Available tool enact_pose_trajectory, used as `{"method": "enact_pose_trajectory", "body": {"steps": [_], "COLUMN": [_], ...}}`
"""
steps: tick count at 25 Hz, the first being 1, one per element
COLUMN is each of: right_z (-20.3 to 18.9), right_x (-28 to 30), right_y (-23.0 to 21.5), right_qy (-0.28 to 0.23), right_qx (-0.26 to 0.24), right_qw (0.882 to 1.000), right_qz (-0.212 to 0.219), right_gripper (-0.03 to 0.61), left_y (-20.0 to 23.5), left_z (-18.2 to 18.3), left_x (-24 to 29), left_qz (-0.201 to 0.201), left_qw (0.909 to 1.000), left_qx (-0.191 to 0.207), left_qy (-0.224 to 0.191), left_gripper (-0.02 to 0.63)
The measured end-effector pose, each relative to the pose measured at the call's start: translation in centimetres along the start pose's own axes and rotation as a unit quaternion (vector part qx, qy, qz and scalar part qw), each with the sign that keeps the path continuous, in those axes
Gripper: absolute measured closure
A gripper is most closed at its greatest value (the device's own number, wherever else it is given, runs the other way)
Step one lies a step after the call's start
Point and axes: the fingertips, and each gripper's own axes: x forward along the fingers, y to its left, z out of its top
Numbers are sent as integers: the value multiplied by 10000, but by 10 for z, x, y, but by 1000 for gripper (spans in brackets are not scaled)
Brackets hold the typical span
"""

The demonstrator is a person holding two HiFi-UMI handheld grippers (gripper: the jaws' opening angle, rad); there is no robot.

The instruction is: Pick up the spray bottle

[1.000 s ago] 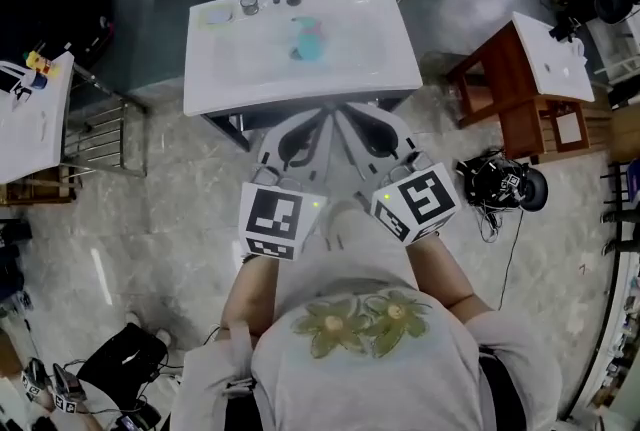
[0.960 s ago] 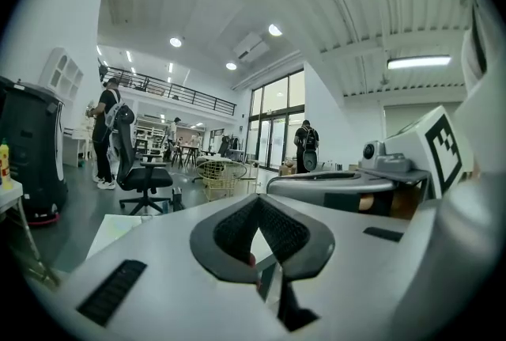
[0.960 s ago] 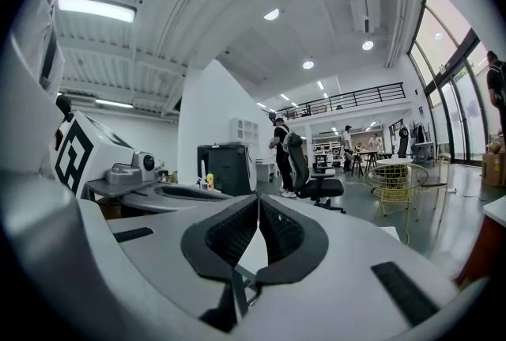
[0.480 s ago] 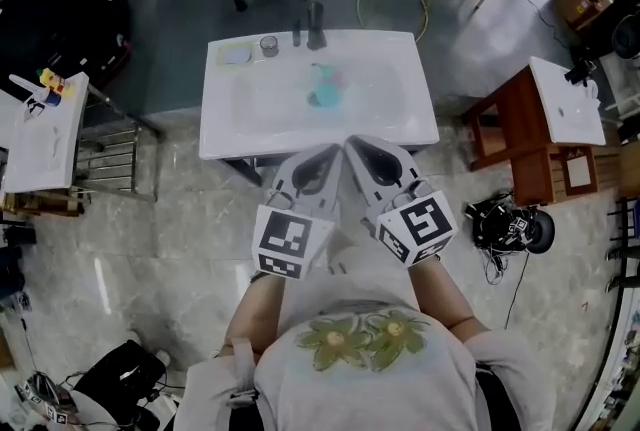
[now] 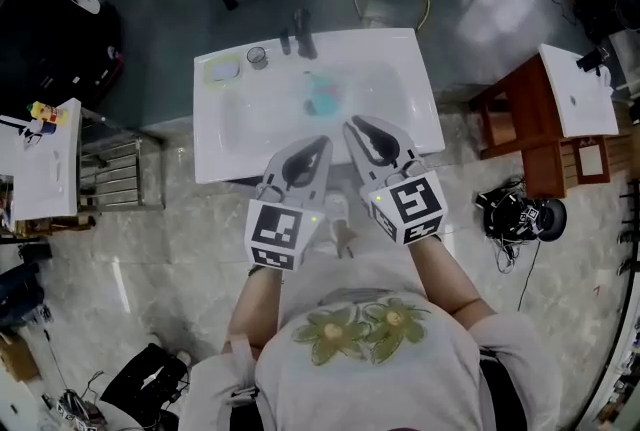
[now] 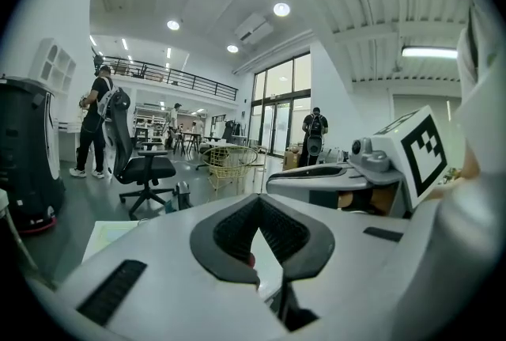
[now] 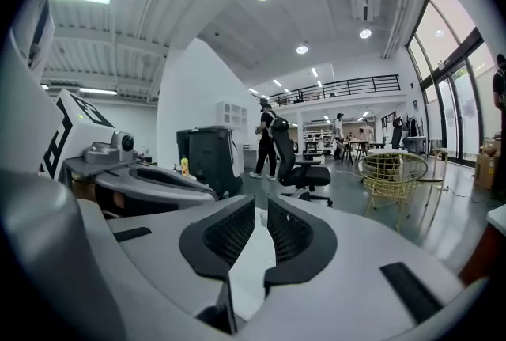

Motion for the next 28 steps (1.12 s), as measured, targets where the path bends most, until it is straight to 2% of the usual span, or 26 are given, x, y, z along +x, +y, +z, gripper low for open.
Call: {"method": "enact_pose_trajectory", "body": {"steps": [6, 9, 10, 21, 28], "right_z": [-18, -30, -34, -89, -109], "right_x": [33, 48, 52, 97, 121], "right_y": [-26, -30, -31, -53, -59], "right_qy": [270, 460, 524, 1242, 1522], "right_qx": [3, 51, 46, -233, -319], "right_qw": [9996, 9986, 9982, 9916, 9869], "right_qz": [50, 249, 294, 273, 434], "right_gripper": [549, 478, 474, 469, 469], "left_y": [20, 32, 35, 63, 82], "left_z": [-11, -18, -21, -45, -56], "left_x": [37, 48, 52, 81, 89], "left_qz": [96, 188, 209, 435, 588], "left_qw": [9997, 9993, 9992, 9968, 9940], "left_qx": [-145, -170, -188, -464, -602], "left_qy": [191, 273, 298, 493, 697], "left_gripper": [604, 604, 604, 604, 604]}}
